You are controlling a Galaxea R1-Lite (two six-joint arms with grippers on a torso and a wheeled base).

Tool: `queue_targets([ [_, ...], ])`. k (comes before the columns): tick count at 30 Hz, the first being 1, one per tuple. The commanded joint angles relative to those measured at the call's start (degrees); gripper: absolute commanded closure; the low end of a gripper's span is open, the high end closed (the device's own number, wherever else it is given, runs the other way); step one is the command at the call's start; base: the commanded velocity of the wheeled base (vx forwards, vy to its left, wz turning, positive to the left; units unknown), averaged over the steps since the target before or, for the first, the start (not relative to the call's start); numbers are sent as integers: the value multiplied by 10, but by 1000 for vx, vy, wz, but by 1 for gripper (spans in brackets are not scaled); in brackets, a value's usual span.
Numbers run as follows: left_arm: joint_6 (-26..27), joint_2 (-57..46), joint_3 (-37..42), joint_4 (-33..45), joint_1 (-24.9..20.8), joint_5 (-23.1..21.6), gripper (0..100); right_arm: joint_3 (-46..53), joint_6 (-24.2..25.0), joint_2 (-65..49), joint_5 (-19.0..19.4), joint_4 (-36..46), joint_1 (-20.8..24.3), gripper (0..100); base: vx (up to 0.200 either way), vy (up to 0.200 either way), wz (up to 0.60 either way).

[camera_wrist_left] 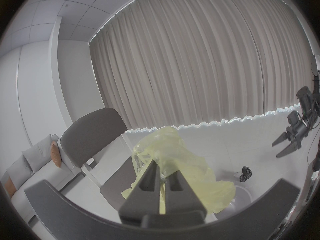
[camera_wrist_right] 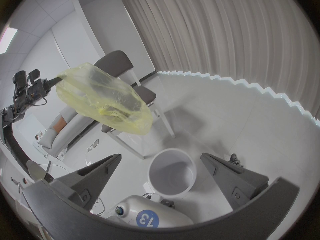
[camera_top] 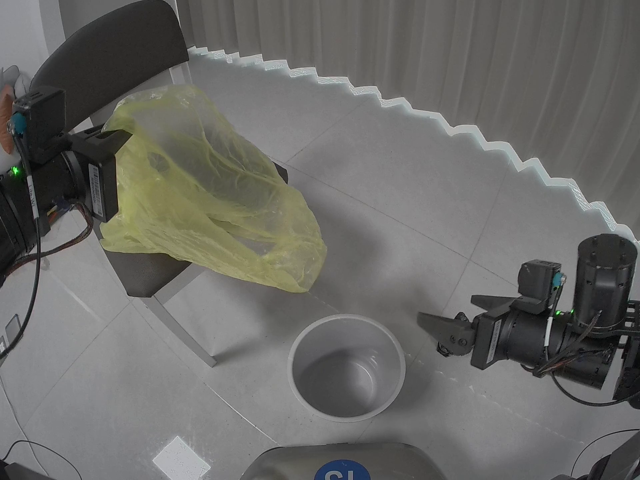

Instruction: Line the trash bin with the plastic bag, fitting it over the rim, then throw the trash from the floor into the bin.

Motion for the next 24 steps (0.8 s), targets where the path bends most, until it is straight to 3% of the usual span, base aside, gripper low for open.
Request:
queue_targets([
  [1,0,6,-12,0,-5,-1,100,-4,11,48,0,-3,19,0,0,0,0],
  [9,-41,22,-50,7,-27,0,100,4,43,103,-4,-57,50,0,0,0,0],
  [18,-41,27,-60,6,-34,0,100,5,59,134,-3,-83,53,0,0,0,0],
  [24,-41,28,-73,7,-34,0,100,5,105,165,-3,-124,63,0,0,0,0],
])
